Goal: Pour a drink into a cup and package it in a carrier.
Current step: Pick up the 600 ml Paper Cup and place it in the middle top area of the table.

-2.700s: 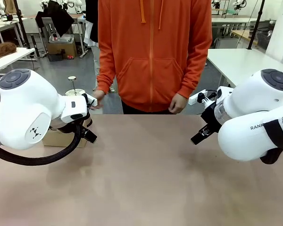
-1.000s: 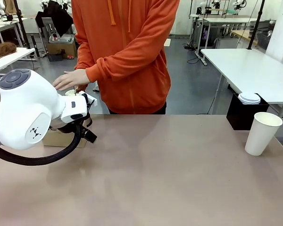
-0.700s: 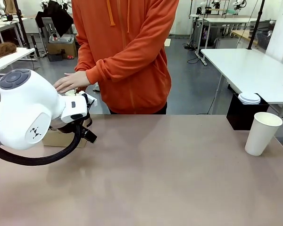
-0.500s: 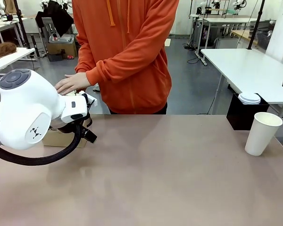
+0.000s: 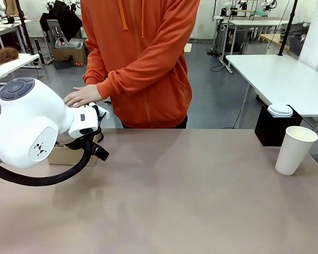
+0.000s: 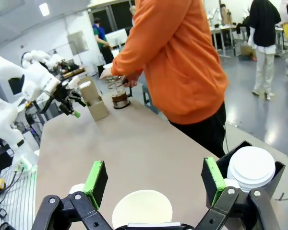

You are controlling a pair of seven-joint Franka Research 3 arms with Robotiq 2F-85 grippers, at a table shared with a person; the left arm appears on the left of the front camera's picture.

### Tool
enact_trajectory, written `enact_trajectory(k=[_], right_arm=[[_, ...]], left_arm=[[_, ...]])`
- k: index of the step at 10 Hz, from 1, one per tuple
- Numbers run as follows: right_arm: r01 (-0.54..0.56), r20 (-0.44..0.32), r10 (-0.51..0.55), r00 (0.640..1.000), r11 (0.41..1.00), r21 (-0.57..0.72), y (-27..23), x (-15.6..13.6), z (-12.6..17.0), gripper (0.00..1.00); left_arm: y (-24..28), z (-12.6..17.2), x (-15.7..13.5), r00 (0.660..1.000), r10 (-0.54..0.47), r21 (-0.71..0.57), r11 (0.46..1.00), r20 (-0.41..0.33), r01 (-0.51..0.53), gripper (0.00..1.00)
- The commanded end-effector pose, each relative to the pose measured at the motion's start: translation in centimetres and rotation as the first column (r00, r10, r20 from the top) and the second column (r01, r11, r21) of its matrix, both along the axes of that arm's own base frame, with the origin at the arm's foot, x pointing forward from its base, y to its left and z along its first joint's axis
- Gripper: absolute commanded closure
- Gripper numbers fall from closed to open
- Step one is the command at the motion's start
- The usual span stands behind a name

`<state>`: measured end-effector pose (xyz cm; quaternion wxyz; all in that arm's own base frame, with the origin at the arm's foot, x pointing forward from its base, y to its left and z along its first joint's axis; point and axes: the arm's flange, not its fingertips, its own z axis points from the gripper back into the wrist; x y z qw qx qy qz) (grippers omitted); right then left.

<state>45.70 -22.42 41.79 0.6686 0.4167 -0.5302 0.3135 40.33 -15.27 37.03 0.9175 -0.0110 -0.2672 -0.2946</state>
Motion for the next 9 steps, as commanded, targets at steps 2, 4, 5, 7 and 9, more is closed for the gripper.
enact_trajectory(k=[2, 4, 5, 7, 9], right_arm=[[-0.048, 0.182, 0.032, 0.983, 0.995, 0.087, -3.1, -1.3, -4.4, 0.00], [-0.083, 0.261, 0.061, 0.963, 0.994, 0.074, -4.7, -2.5, -7.0, 0.00], [-0.094, 0.280, 0.075, 0.957, 0.994, 0.053, -5.2, -2.9, -8.5, 0.00], [-0.090, 0.261, 0.076, 0.962, 0.995, 0.043, -5.1, -3.1, -11.0, 0.00], [-0.082, 0.260, 0.078, 0.963, 0.997, 0.004, -5.1, -3.6, -13.3, 0.00]], left_arm=[[0.0, 0.0, 0.0, 1.000, 0.000, -0.002, 1.000, 0.000, 0.000, 0.00], [0.0, 0.0, 0.0, 1.000, 0.000, -0.002, 1.000, 0.000, 0.000, 0.00], [0.0, 0.0, 0.0, 1.000, 0.000, -0.002, 1.000, 0.000, 0.000, 0.00], [0.0, 0.0, 0.0, 1.000, 0.000, -0.002, 1.000, 0.000, 0.000, 0.00], [0.0, 0.0, 0.0, 1.000, 0.000, -0.002, 1.000, 0.000, 0.000, 0.00]])
